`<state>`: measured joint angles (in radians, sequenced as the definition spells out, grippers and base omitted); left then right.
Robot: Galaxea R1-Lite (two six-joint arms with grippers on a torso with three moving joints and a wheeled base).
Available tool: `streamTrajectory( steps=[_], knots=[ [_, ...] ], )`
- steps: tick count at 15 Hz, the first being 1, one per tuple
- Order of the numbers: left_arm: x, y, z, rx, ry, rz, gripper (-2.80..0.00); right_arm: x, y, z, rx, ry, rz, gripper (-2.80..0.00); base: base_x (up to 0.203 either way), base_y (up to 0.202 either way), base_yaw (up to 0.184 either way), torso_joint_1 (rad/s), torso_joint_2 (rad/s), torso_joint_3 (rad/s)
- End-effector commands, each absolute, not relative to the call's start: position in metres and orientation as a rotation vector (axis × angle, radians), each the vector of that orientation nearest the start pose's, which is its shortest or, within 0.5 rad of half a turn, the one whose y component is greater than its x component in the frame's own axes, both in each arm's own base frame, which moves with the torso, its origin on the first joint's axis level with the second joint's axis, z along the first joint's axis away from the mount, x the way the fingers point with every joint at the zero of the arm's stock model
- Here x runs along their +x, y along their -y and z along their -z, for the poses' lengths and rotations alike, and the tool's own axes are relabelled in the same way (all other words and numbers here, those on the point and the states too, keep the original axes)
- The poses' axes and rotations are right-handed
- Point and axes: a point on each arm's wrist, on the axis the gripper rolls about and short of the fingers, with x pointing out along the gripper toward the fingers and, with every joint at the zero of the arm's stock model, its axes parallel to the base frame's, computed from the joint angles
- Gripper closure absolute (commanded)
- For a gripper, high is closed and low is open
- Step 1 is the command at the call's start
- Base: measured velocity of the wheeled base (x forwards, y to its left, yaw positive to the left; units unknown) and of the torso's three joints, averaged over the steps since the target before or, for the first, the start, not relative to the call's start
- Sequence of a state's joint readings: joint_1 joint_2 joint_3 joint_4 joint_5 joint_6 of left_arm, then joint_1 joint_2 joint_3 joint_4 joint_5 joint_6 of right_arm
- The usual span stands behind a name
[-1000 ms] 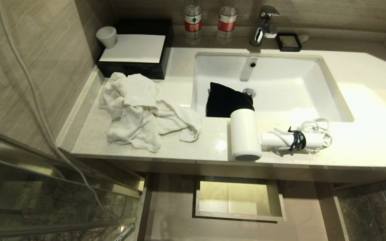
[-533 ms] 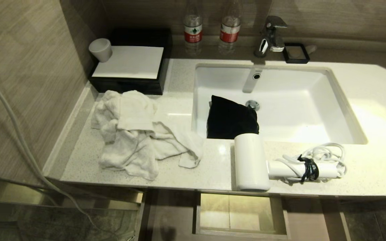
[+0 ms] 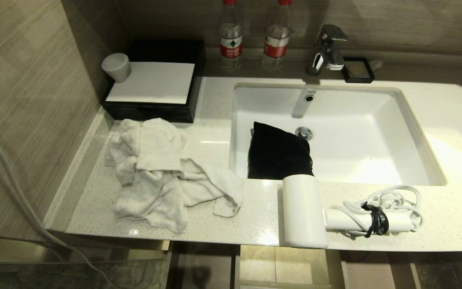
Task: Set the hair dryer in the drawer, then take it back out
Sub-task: Pick up the hairdryer
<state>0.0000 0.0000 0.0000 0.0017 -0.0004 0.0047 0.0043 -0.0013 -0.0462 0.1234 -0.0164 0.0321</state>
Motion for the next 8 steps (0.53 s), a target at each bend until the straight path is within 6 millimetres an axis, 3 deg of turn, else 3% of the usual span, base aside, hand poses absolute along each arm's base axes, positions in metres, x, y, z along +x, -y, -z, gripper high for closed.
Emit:
streamTrajectory(
  steps=[1, 3, 6, 8],
  knots=[
    [-0.023, 0.000, -0.075, 0.005, -0.003, 0.000, 0.00, -0.027, 0.001, -0.075, 0.031, -0.076, 0.014, 0.00, 0.000, 0.000, 0.000, 0.000, 0.00, 0.000],
    [-0.023, 0.000, -0.075, 0.005, -0.003, 0.000, 0.00, -0.027, 0.001, -0.075, 0.031, -0.076, 0.014, 0.00, 0.000, 0.000, 0.000, 0.000, 0.00, 0.000],
    [-0.023, 0.000, -0.075, 0.005, -0.003, 0.000, 0.00, -0.033, 0.000, -0.097, 0.021, -0.012, -0.009, 0.00, 0.000, 0.000, 0.000, 0.000, 0.00, 0.000],
    [-0.023, 0.000, -0.075, 0.005, -0.003, 0.000, 0.00, -0.033, 0.000, -0.097, 0.021, -0.012, -0.009, 0.00, 0.000, 0.000, 0.000, 0.000, 0.00, 0.000]
  ],
)
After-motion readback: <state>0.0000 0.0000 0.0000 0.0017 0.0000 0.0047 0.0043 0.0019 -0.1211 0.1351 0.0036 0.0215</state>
